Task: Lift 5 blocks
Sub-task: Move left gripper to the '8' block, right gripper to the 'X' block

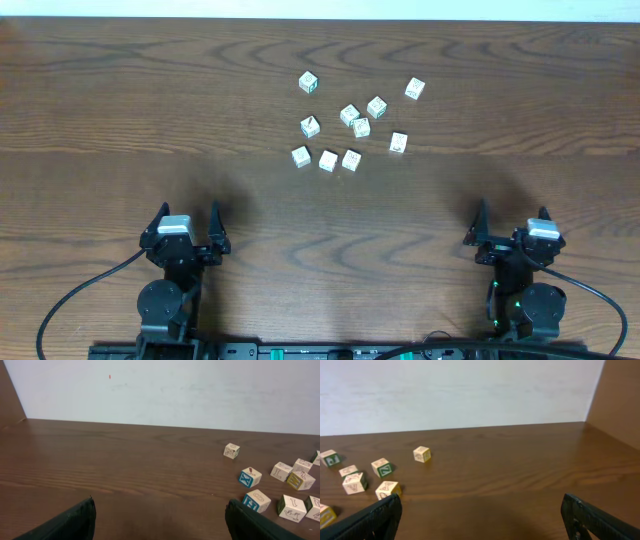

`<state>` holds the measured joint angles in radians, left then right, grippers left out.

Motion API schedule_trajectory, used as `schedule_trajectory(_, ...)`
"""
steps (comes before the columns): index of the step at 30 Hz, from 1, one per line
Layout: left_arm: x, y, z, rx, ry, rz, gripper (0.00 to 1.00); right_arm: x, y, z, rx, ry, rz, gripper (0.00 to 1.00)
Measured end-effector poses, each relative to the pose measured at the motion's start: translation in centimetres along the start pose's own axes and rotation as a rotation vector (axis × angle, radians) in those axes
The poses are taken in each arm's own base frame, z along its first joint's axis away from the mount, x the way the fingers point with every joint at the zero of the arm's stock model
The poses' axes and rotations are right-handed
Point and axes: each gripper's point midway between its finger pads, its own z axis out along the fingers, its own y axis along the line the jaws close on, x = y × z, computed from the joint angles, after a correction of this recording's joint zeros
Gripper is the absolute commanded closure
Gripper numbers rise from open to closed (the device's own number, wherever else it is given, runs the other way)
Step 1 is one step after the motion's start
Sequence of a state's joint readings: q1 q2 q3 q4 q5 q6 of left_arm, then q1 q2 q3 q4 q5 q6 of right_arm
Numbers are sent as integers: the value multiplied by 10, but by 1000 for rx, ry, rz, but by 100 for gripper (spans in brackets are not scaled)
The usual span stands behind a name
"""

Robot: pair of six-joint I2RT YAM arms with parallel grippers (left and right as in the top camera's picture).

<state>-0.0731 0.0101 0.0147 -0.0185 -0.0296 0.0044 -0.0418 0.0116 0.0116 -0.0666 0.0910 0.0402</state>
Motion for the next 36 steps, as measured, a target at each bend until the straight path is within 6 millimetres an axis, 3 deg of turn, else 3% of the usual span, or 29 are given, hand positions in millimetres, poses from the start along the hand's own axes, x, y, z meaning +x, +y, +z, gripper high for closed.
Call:
schedule_trajectory(13, 0, 0, 0, 0, 1, 0, 17, 1, 39, -4, -226, 34, 76, 1)
schedule_trajectory(17, 0, 1, 0, -9, -1, 0, 17, -10, 47, -5, -270, 82, 87, 1)
schedule_trajectory(20, -1, 3, 0, -15, -4, -2, 17, -28, 55, -2, -304, 124, 87, 1)
schedule_trajectory(24, -2, 3, 0, -18, -8, -20, 17, -51, 62, 8, -332, 212, 82, 1)
schedule_trajectory(32, 1, -12, -1, 72, 14, -70, 17, -75, 88, 43, -396, 515, 23, 1)
schedule_trajectory(36, 14, -18, 1, 98, 89, -111, 17, -89, 105, 59, -423, 652, 0, 1)
